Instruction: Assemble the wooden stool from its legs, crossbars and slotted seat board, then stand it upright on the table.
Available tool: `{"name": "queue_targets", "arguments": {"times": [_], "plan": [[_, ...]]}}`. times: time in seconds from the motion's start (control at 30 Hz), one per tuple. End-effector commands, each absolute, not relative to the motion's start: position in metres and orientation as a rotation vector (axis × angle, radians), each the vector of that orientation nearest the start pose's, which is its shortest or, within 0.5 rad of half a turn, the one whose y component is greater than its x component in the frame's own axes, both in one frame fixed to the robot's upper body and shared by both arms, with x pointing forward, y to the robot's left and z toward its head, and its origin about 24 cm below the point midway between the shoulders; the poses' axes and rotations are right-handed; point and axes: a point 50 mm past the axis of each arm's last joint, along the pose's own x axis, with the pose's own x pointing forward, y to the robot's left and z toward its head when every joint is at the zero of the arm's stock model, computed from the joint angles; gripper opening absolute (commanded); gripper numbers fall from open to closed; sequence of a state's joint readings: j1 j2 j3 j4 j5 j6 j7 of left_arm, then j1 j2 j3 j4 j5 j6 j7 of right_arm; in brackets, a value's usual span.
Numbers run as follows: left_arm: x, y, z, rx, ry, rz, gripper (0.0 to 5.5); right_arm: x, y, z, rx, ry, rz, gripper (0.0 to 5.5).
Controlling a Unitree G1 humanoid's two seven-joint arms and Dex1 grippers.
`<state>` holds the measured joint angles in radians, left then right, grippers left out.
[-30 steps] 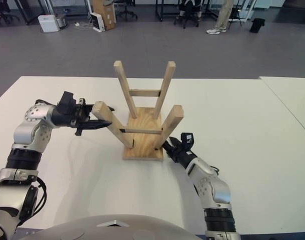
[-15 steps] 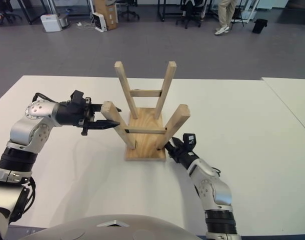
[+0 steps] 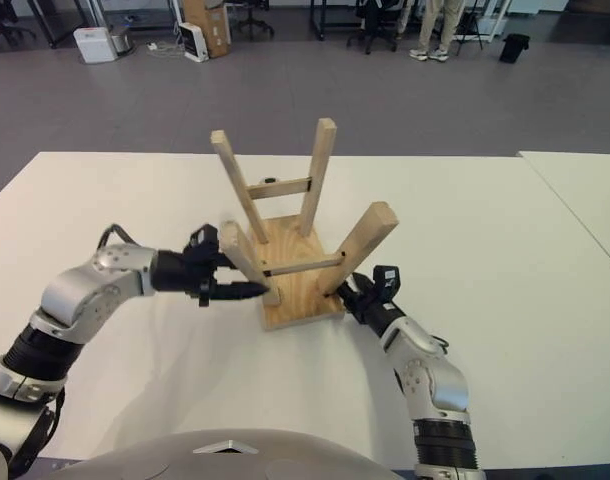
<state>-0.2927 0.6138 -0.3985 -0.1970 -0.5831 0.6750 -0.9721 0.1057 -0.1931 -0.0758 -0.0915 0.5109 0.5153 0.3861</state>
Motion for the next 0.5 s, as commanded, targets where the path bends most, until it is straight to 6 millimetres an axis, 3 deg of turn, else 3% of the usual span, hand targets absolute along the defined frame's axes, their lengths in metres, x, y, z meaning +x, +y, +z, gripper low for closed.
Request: {"name": "queue_targets", "arguments": {"times": [0.03, 0.17, 0.33, 0.5], "plan": [[0.198, 0.13, 0.023, -0.008, 0.917, -1.353, 3.75, 0.222, -0.194, 0.006, 0.38, 0.487, 0.334, 3.11], [0.209, 0.141, 0.019, 0.097, 0.874, -1.246, 4.34, 0.229, -0.22, 0.02, 0.344, 0.455, 0.287, 3.11], [0.217, 0.175, 0.007, 0.201, 0.79, -1.114, 5.05, 0.229, -0.227, 0.037, 0.329, 0.407, 0.275, 3.11], [0.231, 0.191, -0.001, 0.258, 0.712, -1.085, 5.35, 0.242, -0.228, 0.091, 0.317, 0.236, 0.31, 3.11]]}}
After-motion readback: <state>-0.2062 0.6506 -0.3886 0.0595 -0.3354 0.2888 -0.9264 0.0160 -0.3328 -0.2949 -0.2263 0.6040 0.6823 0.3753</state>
